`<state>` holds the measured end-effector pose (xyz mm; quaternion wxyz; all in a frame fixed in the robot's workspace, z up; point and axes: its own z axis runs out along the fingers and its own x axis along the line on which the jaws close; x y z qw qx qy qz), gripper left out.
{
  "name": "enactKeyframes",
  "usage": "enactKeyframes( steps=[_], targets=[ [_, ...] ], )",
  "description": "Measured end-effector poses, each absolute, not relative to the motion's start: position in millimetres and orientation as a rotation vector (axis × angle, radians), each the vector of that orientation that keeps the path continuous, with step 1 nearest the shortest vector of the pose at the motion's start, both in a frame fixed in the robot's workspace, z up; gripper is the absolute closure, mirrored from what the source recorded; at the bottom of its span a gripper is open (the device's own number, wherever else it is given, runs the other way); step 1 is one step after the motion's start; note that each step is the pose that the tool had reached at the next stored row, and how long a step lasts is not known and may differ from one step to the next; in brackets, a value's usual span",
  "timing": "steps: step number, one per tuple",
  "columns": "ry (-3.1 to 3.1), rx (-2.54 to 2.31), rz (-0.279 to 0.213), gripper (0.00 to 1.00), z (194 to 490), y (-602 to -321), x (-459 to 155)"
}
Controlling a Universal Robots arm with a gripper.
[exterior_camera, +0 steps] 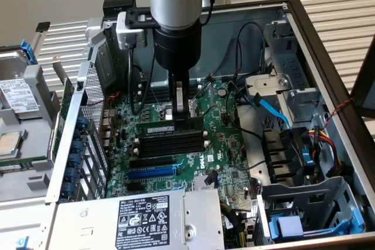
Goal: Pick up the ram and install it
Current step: 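Insert the ram into the slot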
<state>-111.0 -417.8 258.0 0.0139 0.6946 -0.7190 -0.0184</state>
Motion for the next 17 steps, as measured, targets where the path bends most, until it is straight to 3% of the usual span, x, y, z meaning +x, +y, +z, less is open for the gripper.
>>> enactKeyframes(
  steps=[17],
  targets=[
    [-2.233, 2.157, -0.069, 0.87, 249.7, -419.3, -111.1]
  ],
)
